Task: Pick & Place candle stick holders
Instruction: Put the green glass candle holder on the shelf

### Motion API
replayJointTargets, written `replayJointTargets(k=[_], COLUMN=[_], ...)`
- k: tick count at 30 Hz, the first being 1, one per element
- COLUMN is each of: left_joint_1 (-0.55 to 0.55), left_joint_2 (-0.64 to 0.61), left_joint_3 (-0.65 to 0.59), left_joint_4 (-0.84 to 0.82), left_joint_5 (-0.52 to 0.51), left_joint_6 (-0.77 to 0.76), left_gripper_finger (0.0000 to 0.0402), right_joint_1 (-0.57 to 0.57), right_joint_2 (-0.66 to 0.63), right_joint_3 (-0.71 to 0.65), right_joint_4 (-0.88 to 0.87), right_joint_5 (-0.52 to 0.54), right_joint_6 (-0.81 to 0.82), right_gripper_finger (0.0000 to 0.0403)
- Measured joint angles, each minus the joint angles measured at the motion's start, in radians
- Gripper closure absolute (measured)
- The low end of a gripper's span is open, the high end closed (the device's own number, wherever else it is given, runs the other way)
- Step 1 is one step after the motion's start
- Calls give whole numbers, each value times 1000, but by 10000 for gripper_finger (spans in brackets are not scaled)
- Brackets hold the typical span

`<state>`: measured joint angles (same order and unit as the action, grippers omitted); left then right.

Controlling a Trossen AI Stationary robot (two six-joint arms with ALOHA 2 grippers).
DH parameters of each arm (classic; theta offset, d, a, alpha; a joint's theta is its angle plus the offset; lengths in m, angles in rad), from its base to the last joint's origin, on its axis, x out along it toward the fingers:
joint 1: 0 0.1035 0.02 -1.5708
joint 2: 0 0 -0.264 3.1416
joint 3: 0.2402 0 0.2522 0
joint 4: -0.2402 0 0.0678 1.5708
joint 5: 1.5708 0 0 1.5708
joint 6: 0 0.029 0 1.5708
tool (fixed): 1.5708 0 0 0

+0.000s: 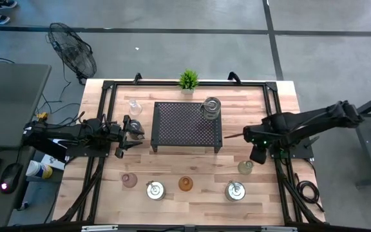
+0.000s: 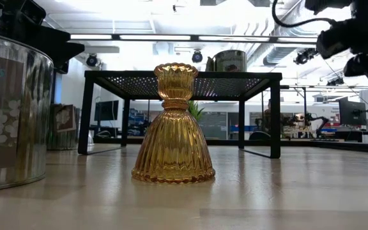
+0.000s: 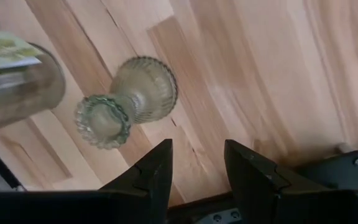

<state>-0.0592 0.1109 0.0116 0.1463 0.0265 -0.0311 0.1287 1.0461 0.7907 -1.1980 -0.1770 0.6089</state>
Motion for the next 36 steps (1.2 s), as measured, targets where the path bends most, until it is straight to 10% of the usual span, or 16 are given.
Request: replayJointTargets(k=[36], left_joint_1=[0], left_joint_2=[0], left_joint_3=[0], left_joint_4=[0], left_joint_5=[0], left_joint_6=[0], left_gripper_finger=[213], right_joint_1=[125], right_joint_2=[72], right_joint_3=[-20], right_joint_4=[218], right_joint_5=[-57], right_joint_6=[17], right_gripper_finger=[265])
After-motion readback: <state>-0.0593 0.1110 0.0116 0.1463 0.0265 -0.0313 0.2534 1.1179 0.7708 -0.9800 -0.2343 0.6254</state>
